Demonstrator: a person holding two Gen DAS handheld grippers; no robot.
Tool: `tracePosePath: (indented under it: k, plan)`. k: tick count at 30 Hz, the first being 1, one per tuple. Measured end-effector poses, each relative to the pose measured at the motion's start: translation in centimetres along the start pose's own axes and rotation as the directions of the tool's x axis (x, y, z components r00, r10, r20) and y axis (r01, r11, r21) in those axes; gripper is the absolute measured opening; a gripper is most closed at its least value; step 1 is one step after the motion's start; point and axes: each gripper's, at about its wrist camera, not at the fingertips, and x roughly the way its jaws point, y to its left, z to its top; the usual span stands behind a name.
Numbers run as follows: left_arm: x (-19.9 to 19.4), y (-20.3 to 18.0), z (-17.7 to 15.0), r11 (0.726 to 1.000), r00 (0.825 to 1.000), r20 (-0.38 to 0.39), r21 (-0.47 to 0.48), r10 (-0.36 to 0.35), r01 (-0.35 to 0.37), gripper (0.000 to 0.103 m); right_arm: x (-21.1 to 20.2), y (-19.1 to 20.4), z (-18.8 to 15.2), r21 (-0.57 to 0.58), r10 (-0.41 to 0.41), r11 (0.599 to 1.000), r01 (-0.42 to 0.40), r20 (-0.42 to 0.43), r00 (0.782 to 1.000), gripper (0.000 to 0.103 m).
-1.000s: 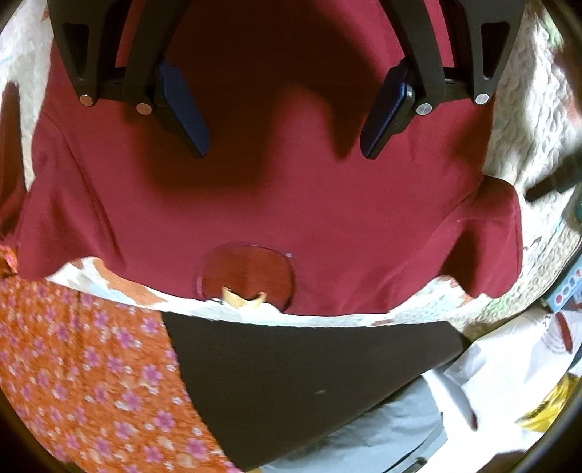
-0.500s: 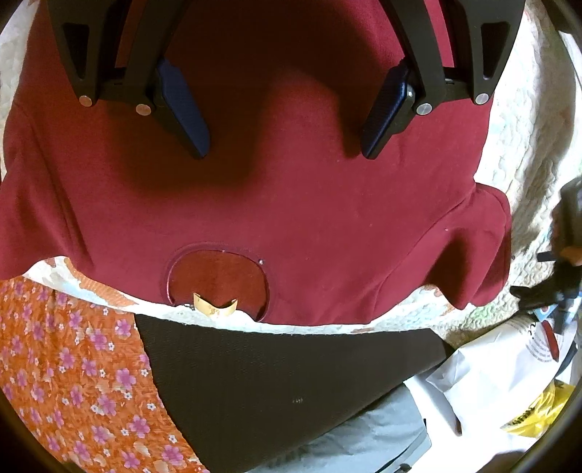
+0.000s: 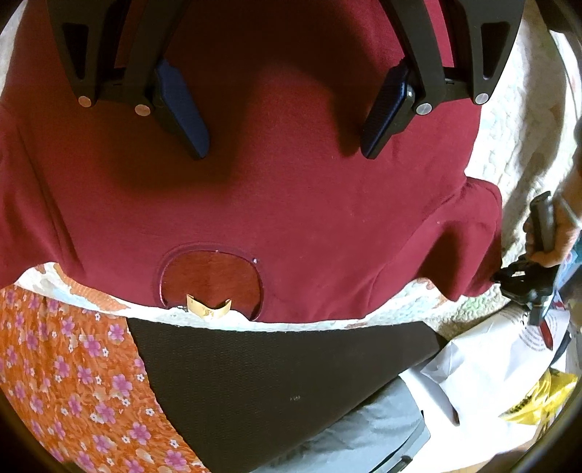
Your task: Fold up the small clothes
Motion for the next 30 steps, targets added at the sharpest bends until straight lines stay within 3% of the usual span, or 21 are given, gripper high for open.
tracePosePath:
  k: [4, 7, 10, 11, 14, 18, 22, 25, 27, 28, 30]
  plan:
    - [-6.2, -5.3, -1.3, 0.979, 0.987, 0.023, 0.134, -0.157, 0.153, 0.006, -0.7, -0.7, 0.1, 0.045, 0.018, 0.999, -0.019, 0.018, 1.000, 0.074]
    - [-11.0, -10.0, -4.5, 0.928, 0.958, -0.013, 0.247, -0.285, 0.279, 0.006, -1.7, -1.9, 0.2, 0.107, 0.050, 0.993, -0.053, 0.025, 0.998, 0.066]
    - [-12.1, -13.9, -7.6, 0.881, 0.934, -0.069, 0.313, -0.351, 0.354, 0.006, -3.2, -3.1, 0.1, 0.143, 0.052, 0.988, -0.056, 0.033, 0.998, 0.066]
    - [-12.5, -15.3, -9.9, 0.859, 0.918, -0.111, 0.325, -0.381, 0.396, 0.006, -3.9, -3.4, 0.0, 0.144, 0.047, 0.988, -0.053, 0.043, 0.998, 0.066]
    - [-11.8, -17.3, -15.2, 0.832, 0.900, -0.199, 0.347, -0.387, 0.434, 0.006, -6.0, -5.0, 0.1, 0.173, 0.024, 0.984, -0.037, 0.076, 0.997, 0.066]
    - [-8.0, -18.6, -23.5, 0.837, 0.875, -0.353, 0.318, -0.332, 0.446, 0.006, -7.5, -8.1, 0.2, 0.282, 0.005, 0.959, -0.028, 0.084, 0.996, 0.066]
    - [-8.2, -19.5, -27.8, 0.811, 0.894, -0.389, 0.435, -0.222, 0.391, 0.006, -7.8, -9.3, 0.5, 0.351, 0.067, 0.933, -0.082, 0.055, 0.996, 0.066]
    - [-10.3, -19.1, -27.7, 0.785, 0.908, -0.361, 0.491, -0.211, 0.378, 0.007, -7.7, -8.6, 0.9, 0.342, 0.105, 0.932, -0.120, 0.061, 0.993, 0.068]
    - [-12.5, -18.2, -27.0, 0.771, 0.928, -0.296, 0.527, -0.227, 0.357, 0.015, -7.2, -7.6, 1.2, 0.326, 0.127, 0.935, -0.141, 0.063, 0.990, 0.069]
    - [-13.3, -17.8, -26.5, 0.773, 0.937, -0.264, 0.535, -0.230, 0.341, 0.019, -6.8, -7.2, 1.5, 0.325, 0.148, 0.932, -0.158, 0.057, 0.987, 0.069]
    - [-14.5, -16.2, -25.6, 0.787, 0.957, -0.181, 0.543, -0.229, 0.291, 0.035, -5.8, -6.5, 1.7, 0.330, 0.191, 0.924, -0.193, 0.039, 0.981, 0.069]
